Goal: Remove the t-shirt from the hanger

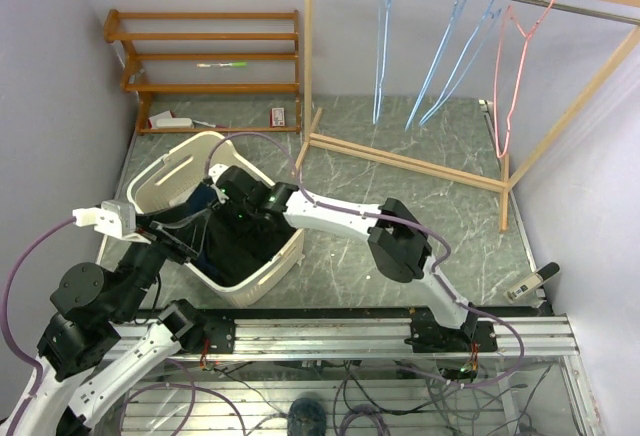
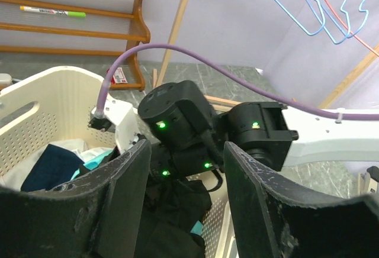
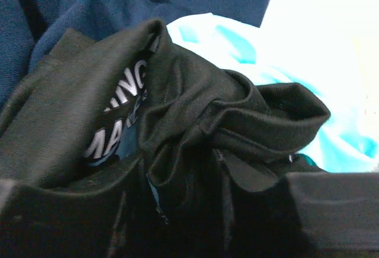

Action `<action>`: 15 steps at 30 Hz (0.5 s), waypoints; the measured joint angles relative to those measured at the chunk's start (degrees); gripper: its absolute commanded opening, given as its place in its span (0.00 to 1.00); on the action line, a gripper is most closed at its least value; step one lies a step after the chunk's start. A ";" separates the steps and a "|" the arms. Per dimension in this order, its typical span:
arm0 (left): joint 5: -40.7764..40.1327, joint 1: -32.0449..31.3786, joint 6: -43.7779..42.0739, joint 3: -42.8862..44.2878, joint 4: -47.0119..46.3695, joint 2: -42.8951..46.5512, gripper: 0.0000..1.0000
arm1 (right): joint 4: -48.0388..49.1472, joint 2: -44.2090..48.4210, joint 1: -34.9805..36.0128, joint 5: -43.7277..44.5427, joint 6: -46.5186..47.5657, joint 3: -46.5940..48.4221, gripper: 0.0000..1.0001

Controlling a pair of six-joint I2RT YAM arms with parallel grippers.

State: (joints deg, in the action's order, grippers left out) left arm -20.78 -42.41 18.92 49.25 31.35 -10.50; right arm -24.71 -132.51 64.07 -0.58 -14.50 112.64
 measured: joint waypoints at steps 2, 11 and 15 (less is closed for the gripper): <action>-0.04 0.00 0.02 0.00 0.02 0.00 0.70 | -0.04 2.45 0.00 0.52 0.15 -2.14 0.54; -0.59 0.00 0.37 0.00 0.07 0.00 0.75 | 0.96 19.91 0.96 3.28 1.25 -9.07 0.87; -0.85 0.00 0.50 0.00 0.24 0.00 0.75 | 5.31 30.32 1.42 5.57 1.75 -13.40 0.89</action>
State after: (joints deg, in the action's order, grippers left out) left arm -21.63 -42.41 19.42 49.25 31.59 -10.50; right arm -19.40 -102.19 65.49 4.99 -12.75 99.24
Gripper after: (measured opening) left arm 0.749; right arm 0.882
